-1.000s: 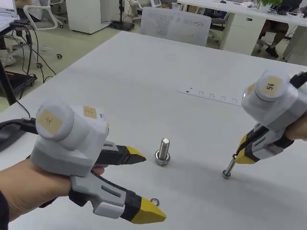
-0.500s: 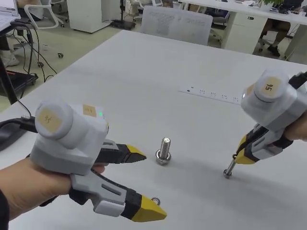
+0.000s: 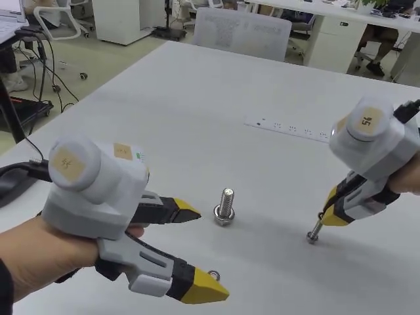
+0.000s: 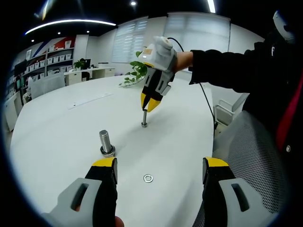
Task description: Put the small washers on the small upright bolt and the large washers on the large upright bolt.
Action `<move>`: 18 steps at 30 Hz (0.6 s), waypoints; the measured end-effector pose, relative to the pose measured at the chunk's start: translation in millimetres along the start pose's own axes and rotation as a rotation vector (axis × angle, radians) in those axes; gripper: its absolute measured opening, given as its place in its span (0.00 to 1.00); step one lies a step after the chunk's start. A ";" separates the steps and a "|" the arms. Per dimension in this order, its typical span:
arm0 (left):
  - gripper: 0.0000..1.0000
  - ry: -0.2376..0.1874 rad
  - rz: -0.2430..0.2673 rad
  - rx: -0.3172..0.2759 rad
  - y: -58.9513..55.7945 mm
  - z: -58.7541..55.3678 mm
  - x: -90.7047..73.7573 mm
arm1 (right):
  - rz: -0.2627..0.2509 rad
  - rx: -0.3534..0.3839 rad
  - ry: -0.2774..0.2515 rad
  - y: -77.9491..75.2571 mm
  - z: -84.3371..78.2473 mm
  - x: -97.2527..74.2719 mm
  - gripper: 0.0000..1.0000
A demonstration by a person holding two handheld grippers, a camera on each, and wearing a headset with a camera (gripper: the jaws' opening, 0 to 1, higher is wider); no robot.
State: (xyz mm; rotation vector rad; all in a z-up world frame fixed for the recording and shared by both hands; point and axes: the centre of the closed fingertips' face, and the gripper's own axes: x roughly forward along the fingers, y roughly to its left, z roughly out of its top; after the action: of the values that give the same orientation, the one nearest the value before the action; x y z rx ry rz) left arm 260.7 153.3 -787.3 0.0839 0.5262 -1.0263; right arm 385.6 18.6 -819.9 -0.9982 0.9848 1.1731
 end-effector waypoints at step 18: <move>0.73 0.004 -0.002 -0.002 -0.1 -0.7 1.6 | 0.011 0.017 -0.005 -0.1 -3.2 10.1 0.12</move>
State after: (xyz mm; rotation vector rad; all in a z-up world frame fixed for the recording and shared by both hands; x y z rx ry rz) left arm 261.0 152.2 -788.6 0.0837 0.5314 -1.0279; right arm 386.6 18.0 -830.4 -0.9769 0.9957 1.1743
